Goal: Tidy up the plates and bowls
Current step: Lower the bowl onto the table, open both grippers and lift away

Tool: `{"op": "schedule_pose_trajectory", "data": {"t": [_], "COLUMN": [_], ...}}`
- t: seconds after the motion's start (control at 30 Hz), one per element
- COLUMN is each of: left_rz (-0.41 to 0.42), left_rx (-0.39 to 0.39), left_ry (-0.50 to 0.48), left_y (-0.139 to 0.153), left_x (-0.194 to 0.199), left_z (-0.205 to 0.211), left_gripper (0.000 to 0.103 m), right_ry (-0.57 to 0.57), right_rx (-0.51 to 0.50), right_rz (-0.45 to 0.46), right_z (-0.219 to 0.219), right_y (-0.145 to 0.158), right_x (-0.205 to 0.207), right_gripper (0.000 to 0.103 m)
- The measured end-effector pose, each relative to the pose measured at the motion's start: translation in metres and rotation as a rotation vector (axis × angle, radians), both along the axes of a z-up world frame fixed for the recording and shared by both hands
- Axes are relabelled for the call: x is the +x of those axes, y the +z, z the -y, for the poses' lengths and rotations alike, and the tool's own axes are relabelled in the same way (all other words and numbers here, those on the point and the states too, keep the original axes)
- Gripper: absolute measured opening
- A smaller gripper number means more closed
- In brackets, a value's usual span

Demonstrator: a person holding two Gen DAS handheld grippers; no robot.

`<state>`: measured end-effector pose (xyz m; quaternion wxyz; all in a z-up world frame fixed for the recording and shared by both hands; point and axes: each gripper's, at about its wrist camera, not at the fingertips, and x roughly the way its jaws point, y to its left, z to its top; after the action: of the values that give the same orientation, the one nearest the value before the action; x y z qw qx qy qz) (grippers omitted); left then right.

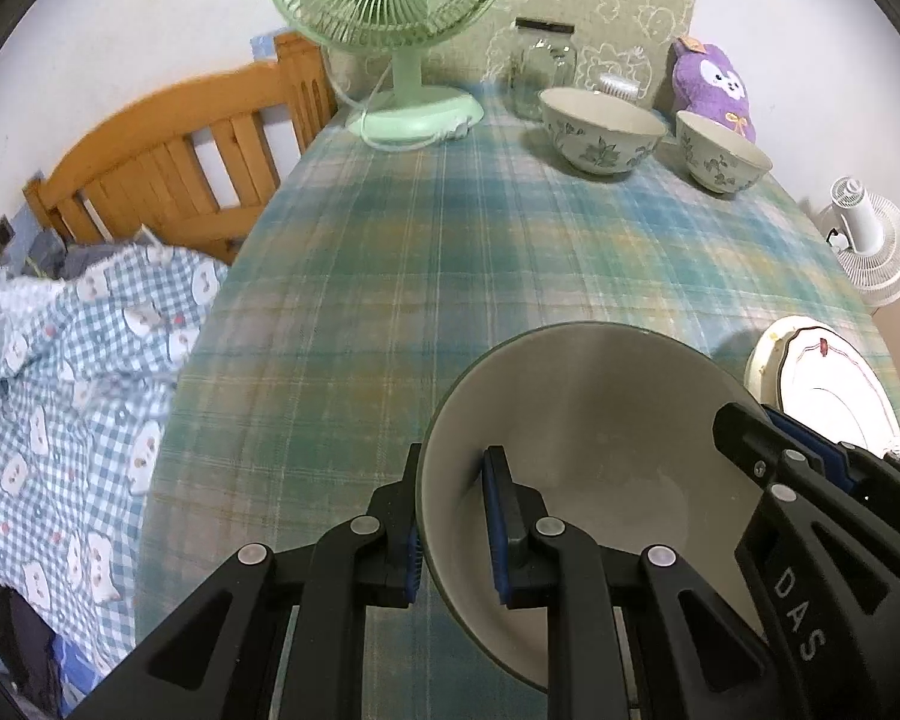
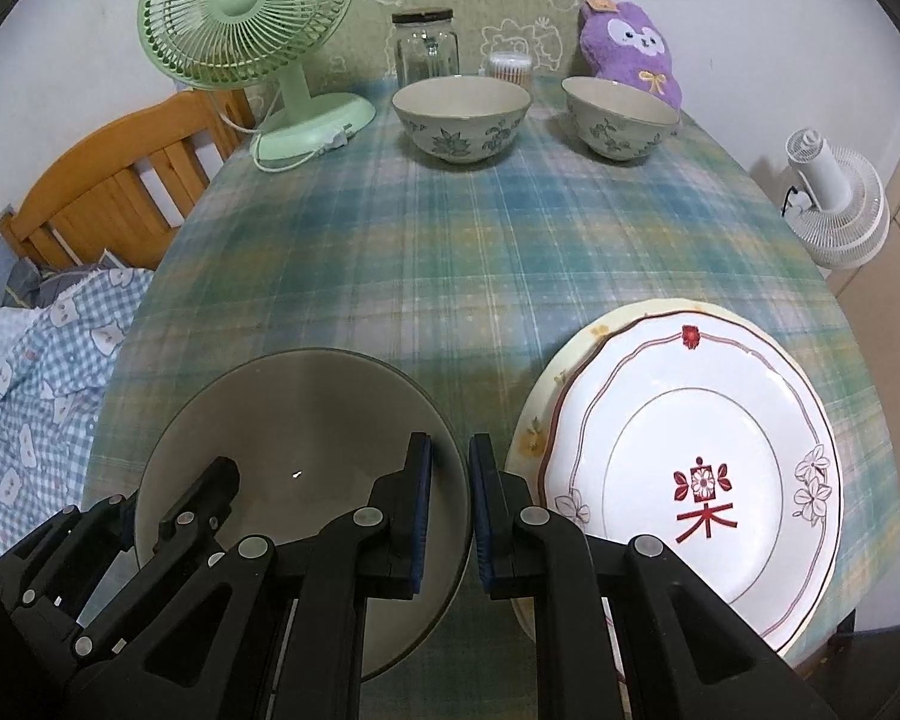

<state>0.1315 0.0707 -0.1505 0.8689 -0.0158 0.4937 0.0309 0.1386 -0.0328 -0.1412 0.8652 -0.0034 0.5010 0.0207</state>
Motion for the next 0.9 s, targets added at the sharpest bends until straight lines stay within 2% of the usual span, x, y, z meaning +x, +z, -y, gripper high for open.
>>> {"op": "schedule_pose_trajectory", "data": {"t": [0.2,0.23,0.3,0.47,0.5,0.53,0.57,0.6,0.63,0.7,0.83,0.9], "left_rz": [-0.006,-0.012,-0.032,-0.045,-0.045,-0.044,-0.044,-0.040,-0.030,-0.004,0.014,0.032], "left_rx": [-0.007,-0.010,-0.023,-0.022,-0.020,-0.020,-0.021,-0.027,-0.025,-0.004,-0.011,-0.012], "left_ry": [-0.014,-0.017,-0.027,-0.034,-0.035,-0.037,-0.040,-0.043,-0.042,-0.034,-0.010,0.006], "left_y": [-0.001,-0.001,-0.003,-0.002,-0.001,0.001,0.003,0.006,0.009,0.017,0.031,0.042], "left_x": [0.003,0.004,0.004,0.004,0.003,0.003,0.003,0.002,0.001,-0.001,-0.006,-0.008], "left_z": [-0.002,-0.003,-0.002,0.003,0.004,0.005,0.006,0.007,0.008,0.010,0.012,0.014], "left_gripper": [0.015,0.017,0.030,0.038,0.040,0.042,0.050,0.057,0.059,0.068,0.072,0.078], "right_ry": [-0.006,-0.004,0.013,0.047,0.047,0.046,0.046,0.049,0.051,0.059,0.064,0.064], "right_rx": [-0.011,-0.011,-0.010,-0.008,0.001,-0.003,-0.010,-0.008,-0.001,0.003,0.027,0.042], "right_rz": [0.002,-0.001,-0.001,-0.031,-0.038,-0.033,-0.029,-0.016,-0.005,0.012,0.037,0.055], "right_z": [-0.002,-0.002,-0.003,-0.002,0.000,0.000,0.001,0.002,0.003,0.006,0.011,0.014], "right_y": [-0.001,-0.001,0.000,0.000,0.001,0.002,0.004,0.008,0.010,0.018,0.032,0.043], "right_x": [0.004,0.004,0.004,0.006,0.007,0.006,0.006,0.005,0.004,0.002,-0.001,-0.005], "right_gripper": [0.016,0.016,0.016,0.019,0.024,0.035,0.044,0.059,0.067,0.069,0.076,0.080]}}
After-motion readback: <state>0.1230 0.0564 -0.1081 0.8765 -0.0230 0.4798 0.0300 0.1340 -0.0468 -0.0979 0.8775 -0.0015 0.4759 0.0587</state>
